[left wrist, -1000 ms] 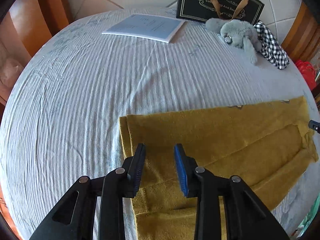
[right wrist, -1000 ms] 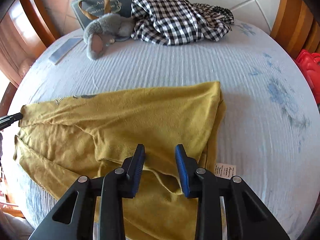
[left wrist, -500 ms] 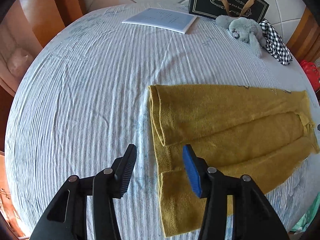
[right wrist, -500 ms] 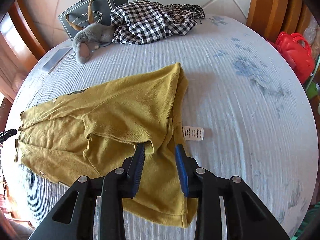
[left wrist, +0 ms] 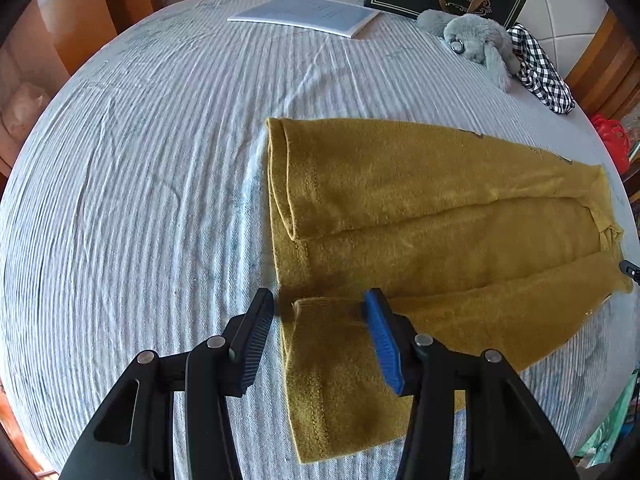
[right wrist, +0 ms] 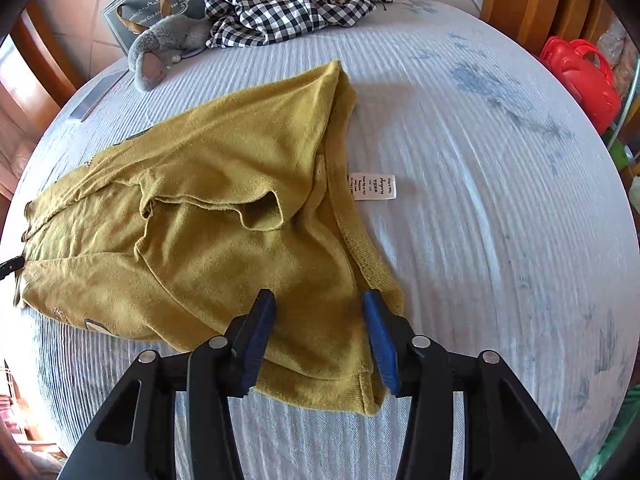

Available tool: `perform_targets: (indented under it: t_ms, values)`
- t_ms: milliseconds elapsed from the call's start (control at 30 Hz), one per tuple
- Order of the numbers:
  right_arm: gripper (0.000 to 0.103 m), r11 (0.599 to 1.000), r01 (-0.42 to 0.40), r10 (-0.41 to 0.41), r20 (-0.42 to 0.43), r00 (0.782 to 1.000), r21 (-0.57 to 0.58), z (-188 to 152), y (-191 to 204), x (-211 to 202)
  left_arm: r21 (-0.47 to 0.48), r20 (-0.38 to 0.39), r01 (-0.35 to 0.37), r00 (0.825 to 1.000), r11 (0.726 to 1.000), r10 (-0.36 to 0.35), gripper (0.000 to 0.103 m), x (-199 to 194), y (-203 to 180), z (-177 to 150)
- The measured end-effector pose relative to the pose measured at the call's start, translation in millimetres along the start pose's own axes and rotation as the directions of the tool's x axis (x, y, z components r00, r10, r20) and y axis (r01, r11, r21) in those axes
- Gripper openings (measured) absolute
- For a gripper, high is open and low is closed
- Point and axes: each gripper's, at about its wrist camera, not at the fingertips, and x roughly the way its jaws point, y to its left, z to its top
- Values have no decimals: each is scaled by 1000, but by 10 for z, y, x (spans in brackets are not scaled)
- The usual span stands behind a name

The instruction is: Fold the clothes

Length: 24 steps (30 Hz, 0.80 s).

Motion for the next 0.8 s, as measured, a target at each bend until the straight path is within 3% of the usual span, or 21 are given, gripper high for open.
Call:
perform_targets:
  t_ms: [100,267,400,467,533,633,700,800]
  values:
    - [38,1000,-12,10,79,997,16,-83,78,-175,51,34,13,999,999,-15,46,-61,3,42]
    - [38,999,-40,36,161,986,22,-339,535,-373,150,73,56,995,987,-68,46,-143,100,256]
    - [38,992,-58,33,210,977,115,-589,1018,-430,311,94,81,989,947,-115,46,-187,192,441]
    - [45,985,-51,10,244,970,163,-740,1384,-456,410,96,112,982,905,-165,47,-175,256,558]
    - [65,977,-35,-25,276,961,210,-894,1791,-474,509,94,150,969,847,-228,47,-139,314,682]
    - [66,956,12,-102,294,950,293,-1119,2455,-448,630,63,216,943,746,-326,47,-66,364,855]
    - [66,933,36,-148,290,945,358,-1262,2873,-415,688,34,235,935,686,-354,47,-23,392,909]
    - [66,904,36,-153,243,958,426,-1410,3433,-341,720,-55,307,919,623,-390,47,47,446,943]
